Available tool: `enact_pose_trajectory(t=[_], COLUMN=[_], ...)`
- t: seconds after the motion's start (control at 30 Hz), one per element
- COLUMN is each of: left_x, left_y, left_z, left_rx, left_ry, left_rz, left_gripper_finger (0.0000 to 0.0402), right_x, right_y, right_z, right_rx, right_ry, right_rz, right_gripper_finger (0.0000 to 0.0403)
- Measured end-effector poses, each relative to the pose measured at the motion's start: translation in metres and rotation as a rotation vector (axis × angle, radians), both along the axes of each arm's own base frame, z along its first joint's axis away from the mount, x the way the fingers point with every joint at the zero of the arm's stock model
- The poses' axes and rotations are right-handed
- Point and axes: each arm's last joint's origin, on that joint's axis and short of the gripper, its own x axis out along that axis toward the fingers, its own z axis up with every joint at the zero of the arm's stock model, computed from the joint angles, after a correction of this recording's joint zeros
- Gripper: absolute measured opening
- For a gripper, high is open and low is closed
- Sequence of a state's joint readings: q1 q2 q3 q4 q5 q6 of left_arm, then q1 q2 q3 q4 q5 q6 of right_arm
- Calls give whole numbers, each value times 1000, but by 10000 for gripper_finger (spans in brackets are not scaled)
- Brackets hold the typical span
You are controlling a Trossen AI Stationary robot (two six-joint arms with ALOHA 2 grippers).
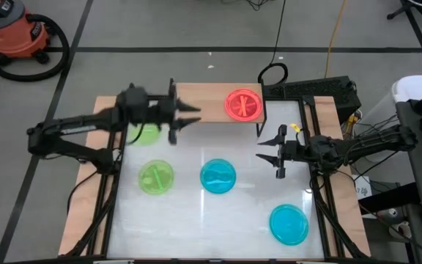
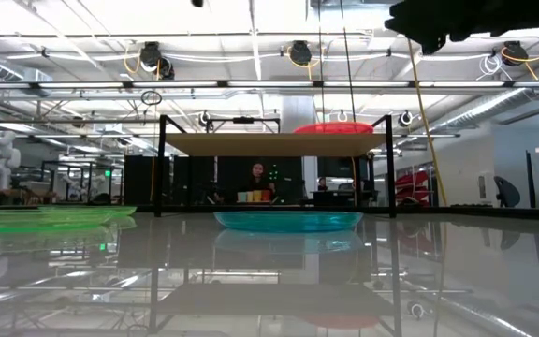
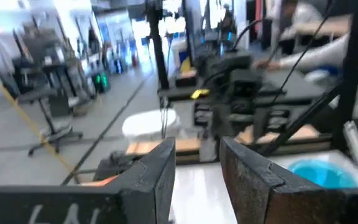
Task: Place and stack plates onto a shelf
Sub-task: Put the bottom blue plate on the shelf
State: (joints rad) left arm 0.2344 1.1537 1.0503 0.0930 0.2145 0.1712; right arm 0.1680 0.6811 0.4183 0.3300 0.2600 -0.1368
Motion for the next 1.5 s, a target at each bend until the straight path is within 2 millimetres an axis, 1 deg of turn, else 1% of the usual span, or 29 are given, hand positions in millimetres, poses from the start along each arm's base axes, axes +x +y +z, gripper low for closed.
enact_pose_trajectory(t=[0.17, 0.23, 0.33, 0.4, 0.5, 0.57, 0.67, 0.73, 0.8, 0.87, 0.93, 1.0, 1.1, 1.13, 1.27, 1.4, 1.5], left_x=[-25, -34, -45, -51, -56, -57, -57, -57, -57, -57, -56, -56, -56, -56, -63, -72, -76], left_y=[-23, -28, -31, -31, -31, -30, -30, -30, -30, -30, -30, -30, -30, -30, -31, -32, -33], left_z=[-56, -74, -102, -116, -128, -131, -130, -130, -129, -129, -130, -131, -131, -131, -127, -122, -121], left_rx=[-67, -84, -111, -129, -157, -167, -166, -166, -162, -162, -162, -163, -162, -162, -149, -153, -157], left_ry=[-96, -149, -176, -186, -206, -205, -214, -219, -220, -221, -217, -210, -212, -209, -209, -202, -187], left_rz=[-27, -17, 6, 30, 65, 70, 70, 70, 70, 70, 71, 71, 71, 72, 72, 71, 72], left_gripper_finger=[133, 133, 133, 133, 133, 133, 133, 133, 133, 133, 133, 133, 133, 133, 133, 134, 134], right_x=[0, 2, 4, 5, 3, -1, -4, -3, -1, 4, 9, 13, 18, 19, 16, 8, 0], right_y=[0, 0, 1, 0, -1, -1, -3, -3, -3, -2, 0, 1, 0, -1, 2, 9, 15], right_z=[-4, -7, -15, -25, -39, -47, -54, -55, -50, -34, -9, 10, 27, 29, 23, 2, -17], right_rx=[46, 65, 75, 78, 65, 66, 84, 103, 90, 57, 41, 33, 54, 72, 219, 443, 571], right_ry=[39, 56, 71, 59, 9, -21, -25, -21, 0, 20, 51, 117, 281, 350, 642, 893, 1039], right_rz=[-3, -5, -8, -10, -13, -12, -18, -22, -23, -17, -12, -13, -33, -43, -20, 47, 54], right_gripper_finger=[167, 167, 167, 167, 167, 167, 167, 167, 167, 167, 167, 167, 167, 167, 167, 167, 167])
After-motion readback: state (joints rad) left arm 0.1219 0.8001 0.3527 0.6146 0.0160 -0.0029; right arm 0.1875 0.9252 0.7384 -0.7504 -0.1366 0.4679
